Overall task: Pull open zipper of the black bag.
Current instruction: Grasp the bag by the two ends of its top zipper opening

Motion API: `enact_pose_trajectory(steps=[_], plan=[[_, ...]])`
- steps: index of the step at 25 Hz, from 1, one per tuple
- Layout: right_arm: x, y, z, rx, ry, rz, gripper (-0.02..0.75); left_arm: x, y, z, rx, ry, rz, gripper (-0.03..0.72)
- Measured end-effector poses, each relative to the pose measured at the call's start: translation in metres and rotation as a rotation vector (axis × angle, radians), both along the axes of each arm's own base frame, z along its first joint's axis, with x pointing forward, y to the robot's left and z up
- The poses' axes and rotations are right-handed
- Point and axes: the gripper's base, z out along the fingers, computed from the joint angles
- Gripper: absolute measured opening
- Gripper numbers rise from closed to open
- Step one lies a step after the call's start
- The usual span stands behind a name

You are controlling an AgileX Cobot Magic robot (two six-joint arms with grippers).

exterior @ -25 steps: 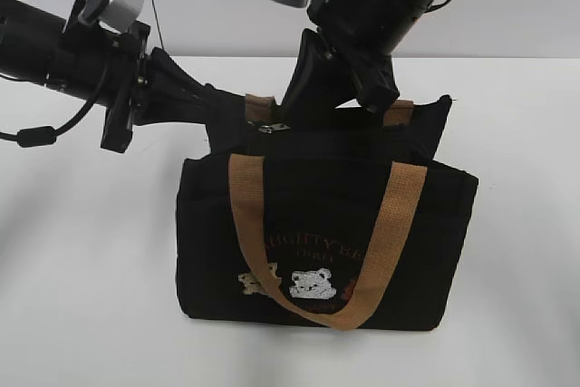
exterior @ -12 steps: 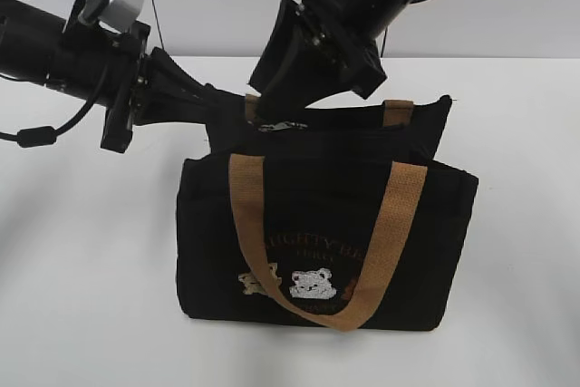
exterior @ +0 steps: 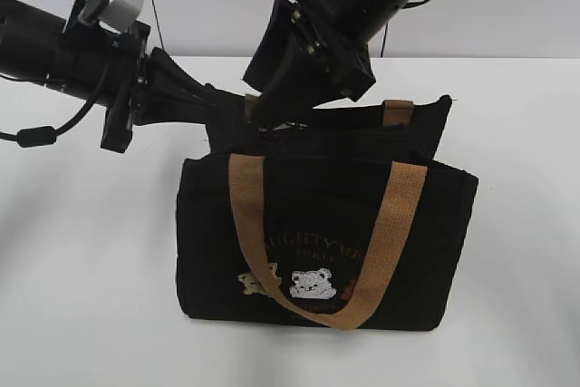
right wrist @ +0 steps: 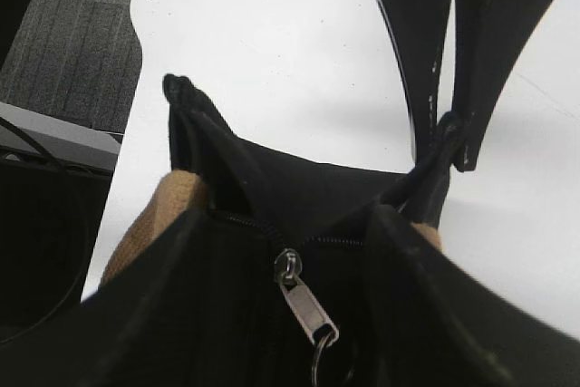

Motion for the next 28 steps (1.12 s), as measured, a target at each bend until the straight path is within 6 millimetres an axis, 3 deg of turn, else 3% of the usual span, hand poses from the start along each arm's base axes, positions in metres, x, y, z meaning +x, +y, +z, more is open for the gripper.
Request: enact_pose_trajectory(steps=[6, 25, 28], plan=[[0.0, 0.0, 0.0, 0.003, 0.001, -0.001, 0.323, 0.0, 0.0, 0.0, 0.0, 0.0, 0.0, 0.055], [0.01, 0.006, -0.031, -0.036, 0.077, 0.004, 0.27, 0.0, 0.0, 0.0, 0.0, 0.0, 0.0, 0.055], [0.009, 0.005, -0.031, -0.038, 0.079, 0.006, 0.221, 0.0, 0.0, 0.0, 0.0, 0.0, 0.0, 0.055]])
